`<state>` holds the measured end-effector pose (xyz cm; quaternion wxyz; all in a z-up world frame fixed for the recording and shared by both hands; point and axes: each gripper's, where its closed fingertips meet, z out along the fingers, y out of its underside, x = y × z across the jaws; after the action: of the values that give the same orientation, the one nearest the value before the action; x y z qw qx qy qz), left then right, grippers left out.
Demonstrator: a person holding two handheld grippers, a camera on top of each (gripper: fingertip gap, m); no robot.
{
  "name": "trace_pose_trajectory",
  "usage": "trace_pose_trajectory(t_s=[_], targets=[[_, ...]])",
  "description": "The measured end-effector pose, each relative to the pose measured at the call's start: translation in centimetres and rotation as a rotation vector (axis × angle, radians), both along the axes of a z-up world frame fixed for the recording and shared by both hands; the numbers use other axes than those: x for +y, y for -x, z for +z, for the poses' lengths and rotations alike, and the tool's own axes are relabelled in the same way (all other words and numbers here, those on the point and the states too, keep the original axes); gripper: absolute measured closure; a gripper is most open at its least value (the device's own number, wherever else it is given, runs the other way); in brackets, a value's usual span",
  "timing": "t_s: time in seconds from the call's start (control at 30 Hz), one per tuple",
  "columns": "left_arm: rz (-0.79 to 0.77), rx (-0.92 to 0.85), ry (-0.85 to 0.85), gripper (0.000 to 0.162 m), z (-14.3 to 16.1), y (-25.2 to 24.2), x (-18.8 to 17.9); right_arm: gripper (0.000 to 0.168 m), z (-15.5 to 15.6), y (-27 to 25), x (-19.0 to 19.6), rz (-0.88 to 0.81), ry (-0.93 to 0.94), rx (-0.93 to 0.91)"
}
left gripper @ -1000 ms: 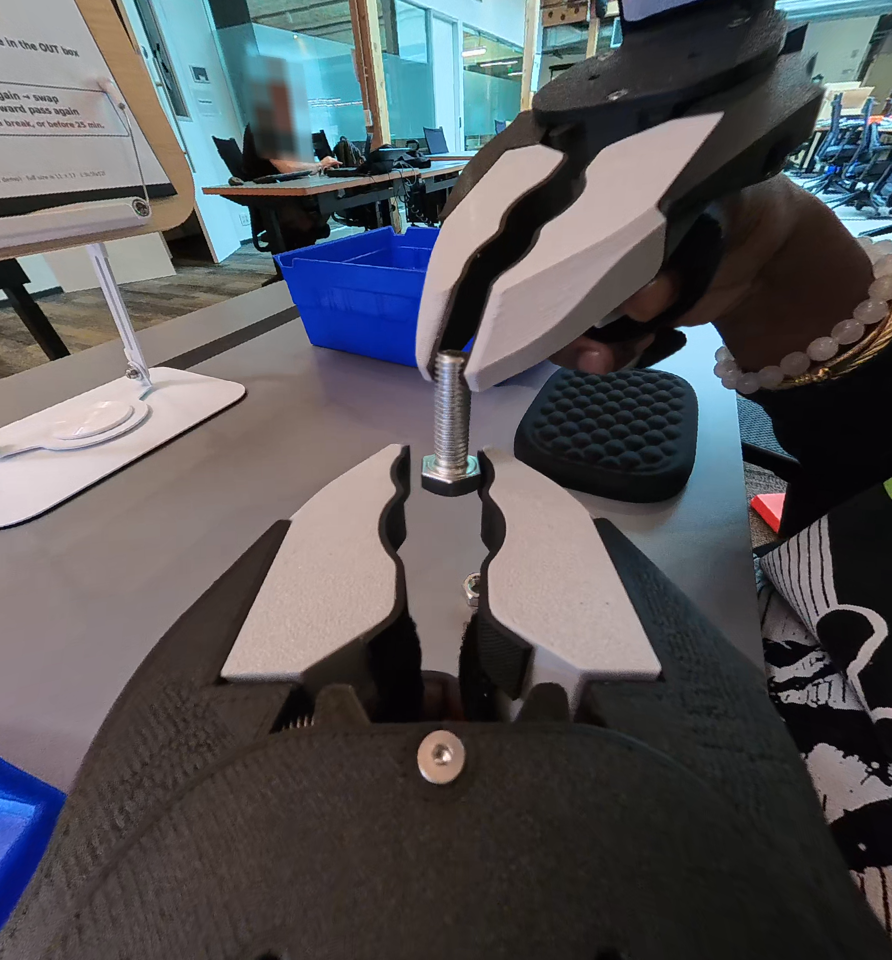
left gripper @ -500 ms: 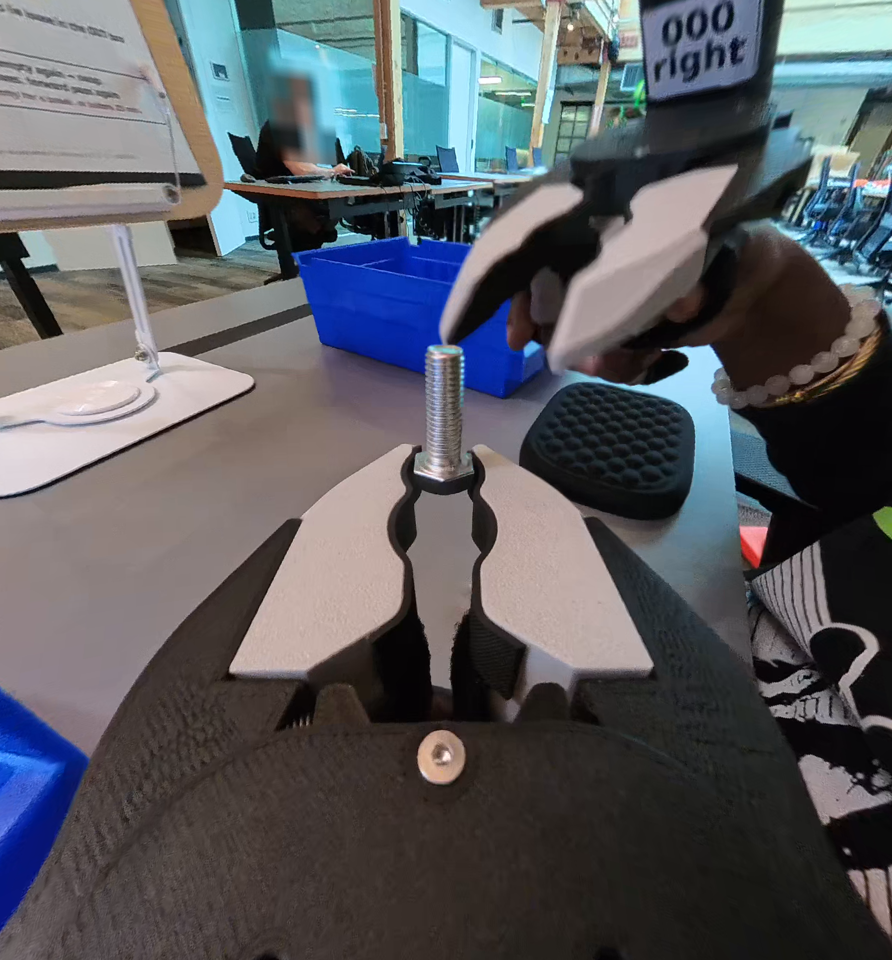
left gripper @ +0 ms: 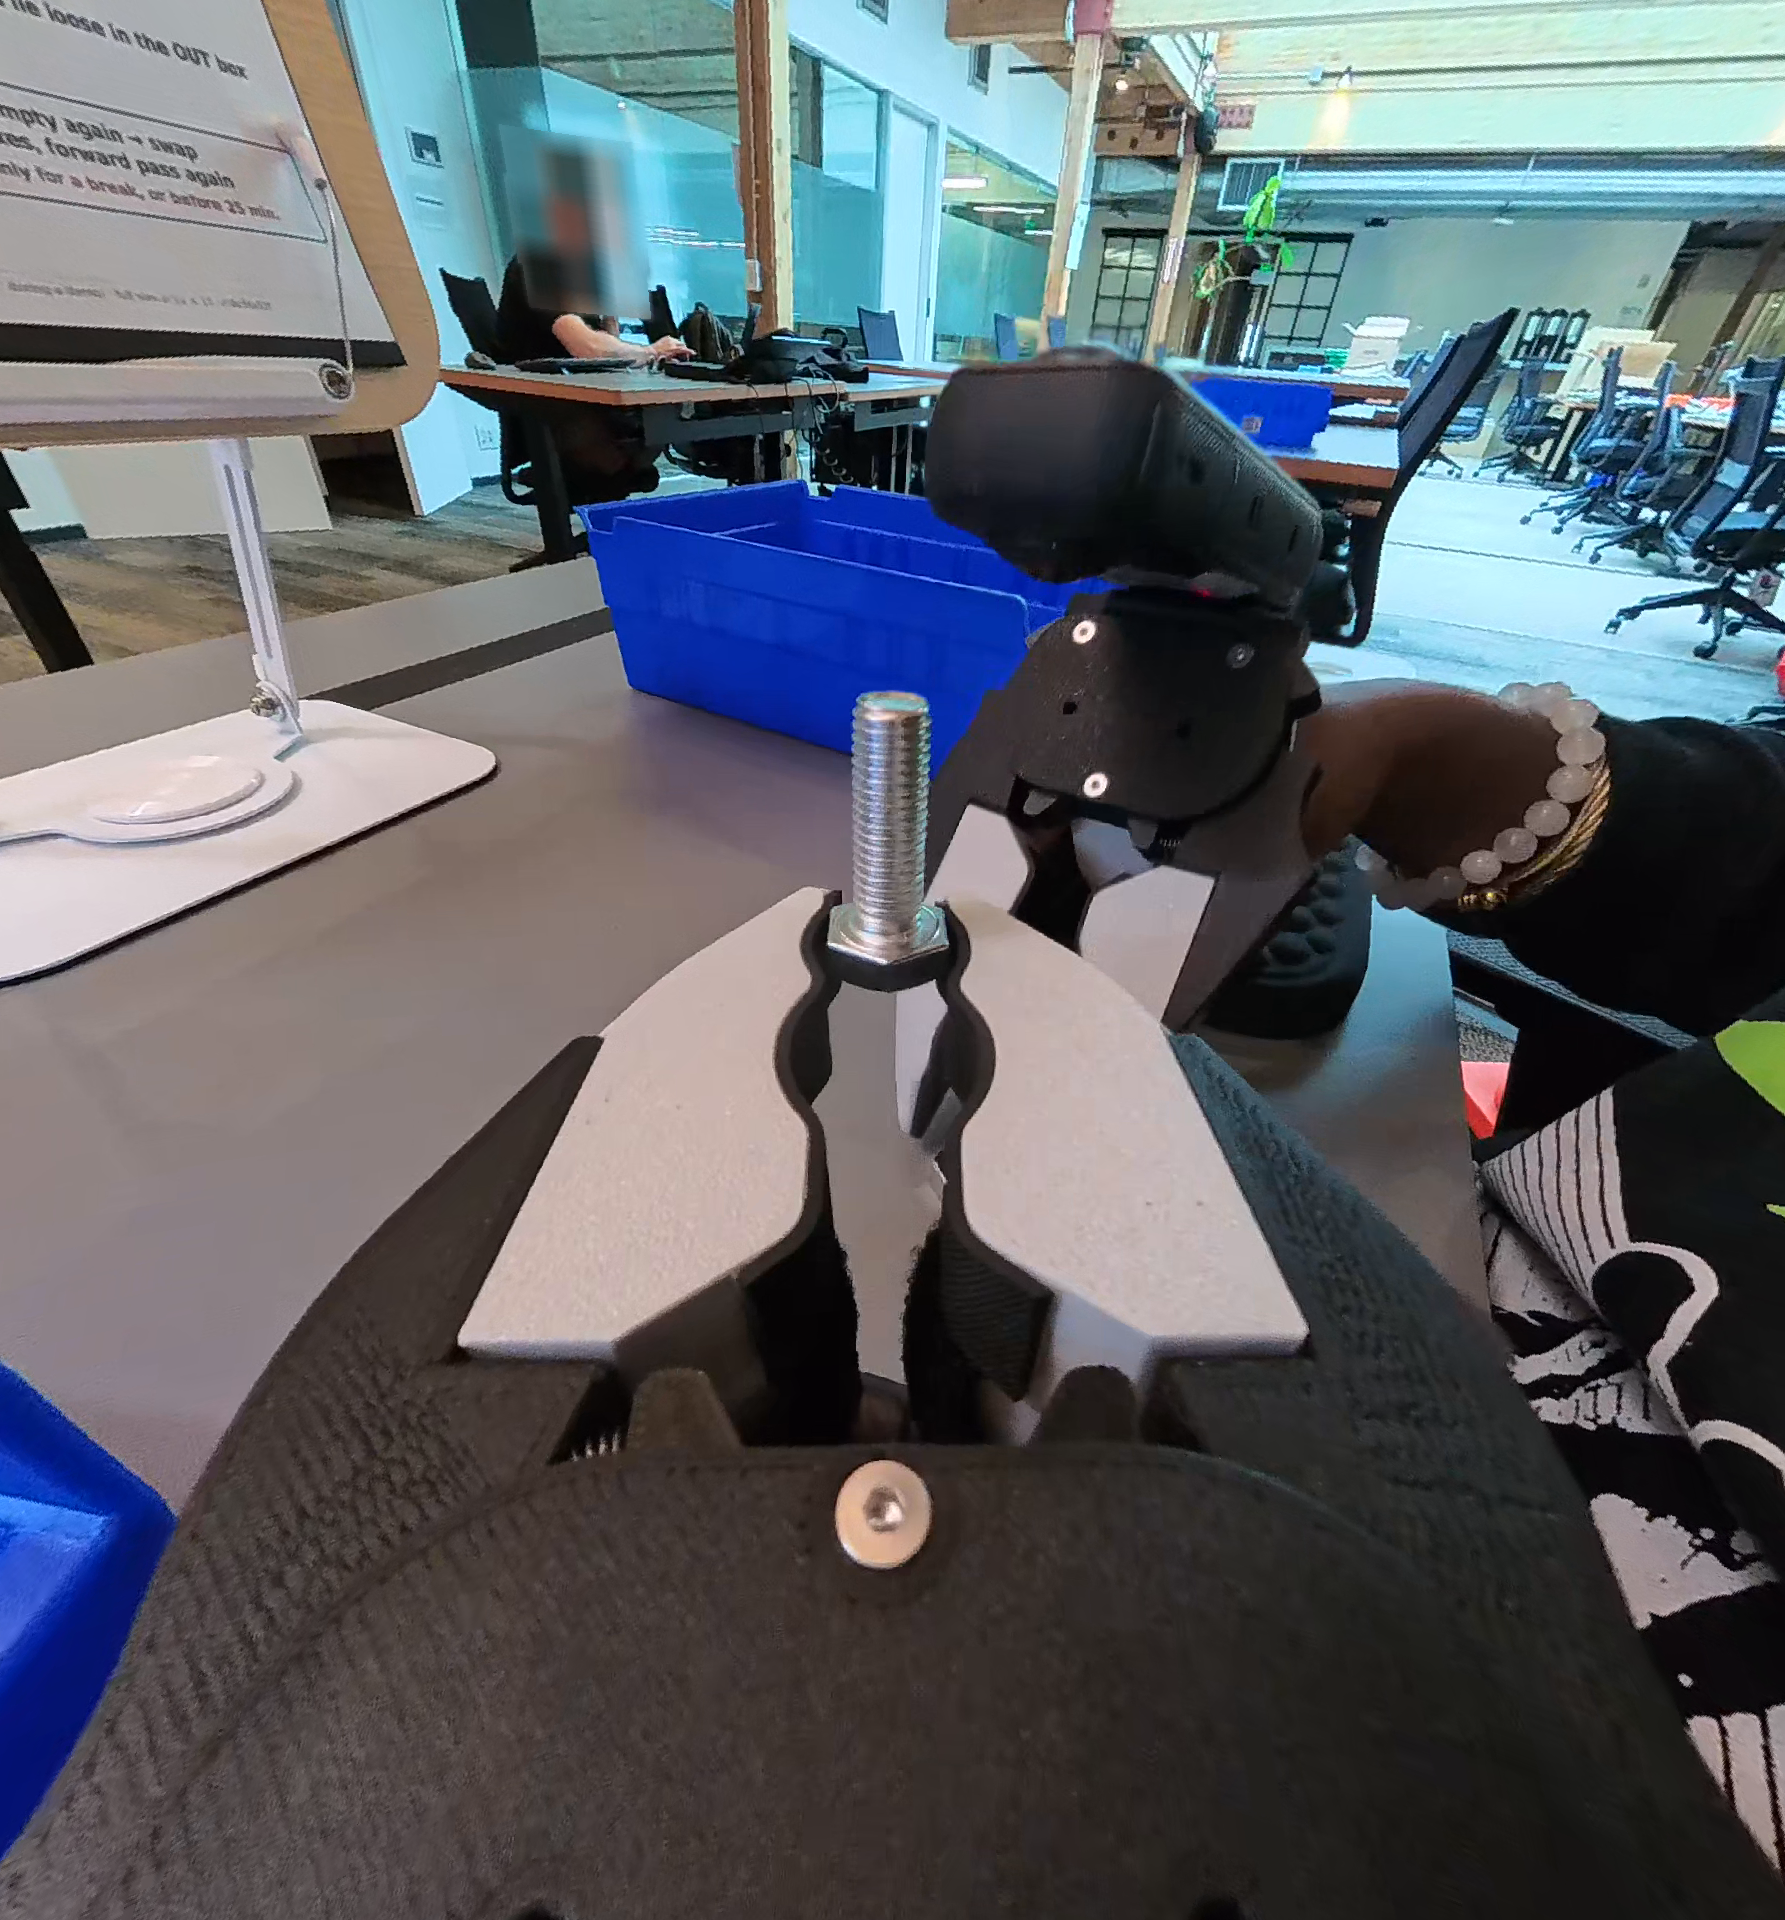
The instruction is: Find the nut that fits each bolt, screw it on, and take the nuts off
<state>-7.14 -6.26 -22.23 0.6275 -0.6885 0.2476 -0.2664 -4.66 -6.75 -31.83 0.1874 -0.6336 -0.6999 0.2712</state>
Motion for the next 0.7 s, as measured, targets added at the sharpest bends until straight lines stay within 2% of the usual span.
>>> trace_pose_trajectory(t_s=[0.13,0.2,0.37,0.47,0.7], targets=[[-0.007,0.004,-0.002,0.145,0.0,-0.1,0.0,0.141,-0.5,0.1,-0.1,0.016,-0.023,-0.017],[-0.009,0.005,-0.001,0.145,0.0,-0.1,-0.1,0.150,-0.6,0.1,-0.1,0.017,-0.031,-0.015],[-0.041,0.014,-0.008,0.145,0.0,-0.6,-0.3,0.151,0.1,-0.2,-0.1,0.044,-0.023,0.021],[-0.081,0.016,-0.005,0.145,0.0,-1.0,-0.7,0.151,2.8,-0.8,-0.1,0.088,0.002,0.088],[-0.162,0.023,0.016,0.145,-0.3,-1.7,-1.4,0.151,12.2,-1.8,-0.9,0.313,-0.010,0.270]])
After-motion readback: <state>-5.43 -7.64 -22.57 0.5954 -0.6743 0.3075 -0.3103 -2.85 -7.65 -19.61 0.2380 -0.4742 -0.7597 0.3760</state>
